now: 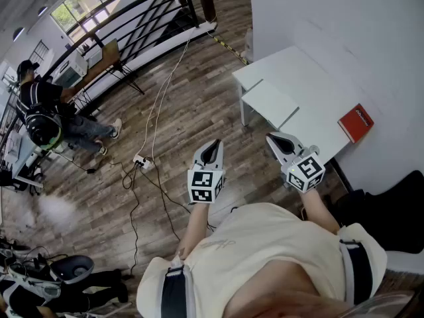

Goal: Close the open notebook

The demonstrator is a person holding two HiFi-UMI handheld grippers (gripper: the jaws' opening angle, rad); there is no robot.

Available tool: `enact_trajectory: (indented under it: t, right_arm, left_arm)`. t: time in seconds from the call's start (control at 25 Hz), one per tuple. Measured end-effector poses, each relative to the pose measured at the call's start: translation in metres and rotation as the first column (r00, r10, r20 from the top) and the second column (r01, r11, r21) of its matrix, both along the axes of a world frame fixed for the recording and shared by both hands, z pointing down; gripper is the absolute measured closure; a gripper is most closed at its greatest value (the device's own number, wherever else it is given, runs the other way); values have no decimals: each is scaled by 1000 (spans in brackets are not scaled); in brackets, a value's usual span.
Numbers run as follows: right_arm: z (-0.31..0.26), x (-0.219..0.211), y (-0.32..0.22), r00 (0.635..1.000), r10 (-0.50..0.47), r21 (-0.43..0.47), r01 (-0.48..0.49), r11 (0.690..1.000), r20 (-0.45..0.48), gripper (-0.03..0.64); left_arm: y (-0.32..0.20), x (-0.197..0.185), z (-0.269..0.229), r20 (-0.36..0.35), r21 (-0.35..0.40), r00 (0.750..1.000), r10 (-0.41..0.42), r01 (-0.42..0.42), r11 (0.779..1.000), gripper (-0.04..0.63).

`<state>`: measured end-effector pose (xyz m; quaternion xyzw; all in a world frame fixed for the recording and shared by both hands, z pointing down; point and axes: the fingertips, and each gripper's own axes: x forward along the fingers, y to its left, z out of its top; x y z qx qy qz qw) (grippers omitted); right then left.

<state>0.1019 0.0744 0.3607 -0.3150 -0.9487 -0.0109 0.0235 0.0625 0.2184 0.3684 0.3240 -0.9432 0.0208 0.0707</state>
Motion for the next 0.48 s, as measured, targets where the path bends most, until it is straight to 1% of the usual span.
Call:
enact_trajectory:
  t: [0.08, 0.16, 0.28, 0.48]
  right_arm:
    - [3, 13, -9, 999, 20, -1, -20, 1000, -45, 609]
    - [5, 24, -13, 997, 35, 5, -35, 999, -70, 609]
    - [1, 31, -13, 997, 45, 9, -44, 999, -58, 609]
    - [-4, 29, -8, 998, 35, 8, -35, 999, -43, 609]
  left_arm:
    - [-3, 12, 4, -21, 4, 1000, -6, 6, 1000, 569]
    - [-3, 22, 5, -33, 7, 999, -10, 10, 1000, 569]
    - [-1, 28, 2, -25, 7, 1000, -9, 9, 1000, 569]
    - [-1, 26, -9, -5, 3, 1000, -8, 8, 1000, 569]
